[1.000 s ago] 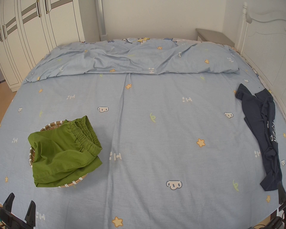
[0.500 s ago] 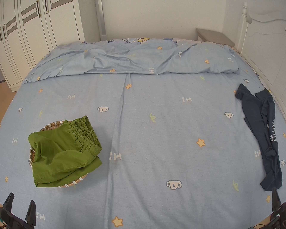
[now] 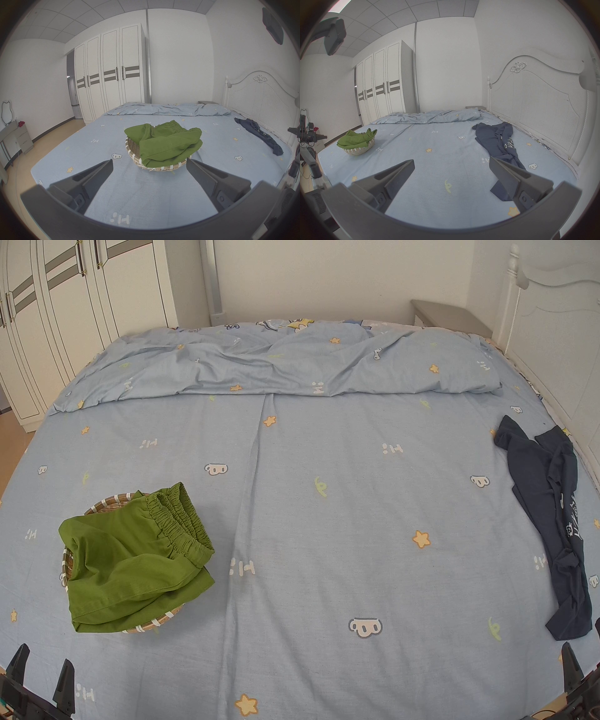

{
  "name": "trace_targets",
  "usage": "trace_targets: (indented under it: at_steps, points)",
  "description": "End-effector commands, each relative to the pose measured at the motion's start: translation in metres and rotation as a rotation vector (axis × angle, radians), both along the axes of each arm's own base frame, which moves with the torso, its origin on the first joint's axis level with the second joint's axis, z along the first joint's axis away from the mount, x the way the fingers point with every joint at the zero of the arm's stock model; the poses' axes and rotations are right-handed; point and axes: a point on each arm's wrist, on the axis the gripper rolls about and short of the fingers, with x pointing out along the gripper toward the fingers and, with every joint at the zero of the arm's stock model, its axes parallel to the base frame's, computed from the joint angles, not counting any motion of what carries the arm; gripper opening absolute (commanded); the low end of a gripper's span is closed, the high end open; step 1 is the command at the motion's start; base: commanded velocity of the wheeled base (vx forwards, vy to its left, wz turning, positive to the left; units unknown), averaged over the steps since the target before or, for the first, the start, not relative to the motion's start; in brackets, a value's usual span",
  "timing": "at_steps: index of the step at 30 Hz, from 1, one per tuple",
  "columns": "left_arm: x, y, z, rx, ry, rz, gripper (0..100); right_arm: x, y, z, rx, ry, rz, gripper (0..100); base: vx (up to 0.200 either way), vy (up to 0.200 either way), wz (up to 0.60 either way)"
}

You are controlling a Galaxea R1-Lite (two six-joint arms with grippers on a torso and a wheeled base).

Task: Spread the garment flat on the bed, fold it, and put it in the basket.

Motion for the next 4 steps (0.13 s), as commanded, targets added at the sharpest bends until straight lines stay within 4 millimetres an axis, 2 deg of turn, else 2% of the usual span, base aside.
trace_targets:
  at_steps: [1,4]
  points:
    - [0.0014,0.0001,-0.0048,-0.003,0.023,0.001,100,0.0000,0.0000,-0.0043,0.000,0.000,0.000,100,0.000,0.000,0.00]
    - [0.0014,0.0001,-0.0048,-0.001,0.023,0.001,100,0.0000,0.0000,-0.0043,0.004,0.000,0.000,100,0.000,0.000,0.00]
